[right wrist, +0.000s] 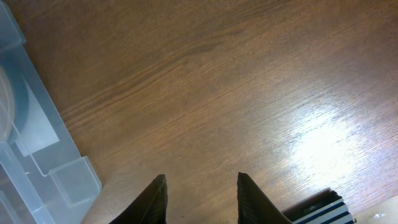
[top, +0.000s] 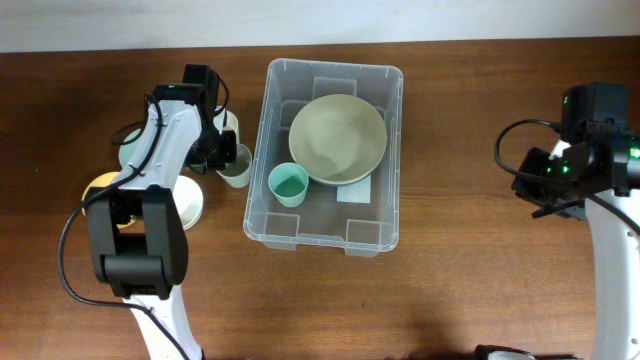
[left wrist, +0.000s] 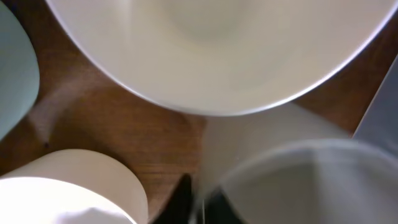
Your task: Pack container
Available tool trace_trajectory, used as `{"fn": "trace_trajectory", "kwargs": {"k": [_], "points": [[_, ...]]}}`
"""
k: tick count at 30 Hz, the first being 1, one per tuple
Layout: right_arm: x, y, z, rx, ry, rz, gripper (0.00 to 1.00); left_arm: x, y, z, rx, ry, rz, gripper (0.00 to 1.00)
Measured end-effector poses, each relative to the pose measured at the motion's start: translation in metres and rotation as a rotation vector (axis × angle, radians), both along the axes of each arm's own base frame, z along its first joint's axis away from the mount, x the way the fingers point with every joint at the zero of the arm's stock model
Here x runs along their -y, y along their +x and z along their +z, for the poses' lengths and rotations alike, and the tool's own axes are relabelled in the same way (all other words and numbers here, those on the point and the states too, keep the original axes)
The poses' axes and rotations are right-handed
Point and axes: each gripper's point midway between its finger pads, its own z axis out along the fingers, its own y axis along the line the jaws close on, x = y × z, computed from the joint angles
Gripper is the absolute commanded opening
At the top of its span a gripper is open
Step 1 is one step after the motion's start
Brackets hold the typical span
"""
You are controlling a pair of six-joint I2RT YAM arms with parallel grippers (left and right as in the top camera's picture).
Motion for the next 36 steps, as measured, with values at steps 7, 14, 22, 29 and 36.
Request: {"fn": "trace_trajectory", "kwargs": {"k": [7,14,22,29,36], "points": [[0.000,0.000,0.000,0.000,0.000,0.000,0.32,0.000,-0.010,0.012,-0.048,0.000,0.003,0.00],[0.000,0.000,0.000,0.000,0.000,0.000,0.32,0.003,-0.001,0.088,0.119,-0.012,-0.002,0.01],[0.000,0.000,0.000,0.001,0.000,0.000,0.32,0.077,-0.033,0.177,0.310,-0.057,-0.192,0.01],[0.000,0.000,0.000,0.001,0.000,0.000,0.33,0.119,-0.044,0.157,0.255,-0.045,-0.304,0.01],[0.000,0.000,0.000,0.001,0.000,0.000,0.32,0.115,-0.044,0.124,0.183,-0.006,-0.304,0.00]]}}
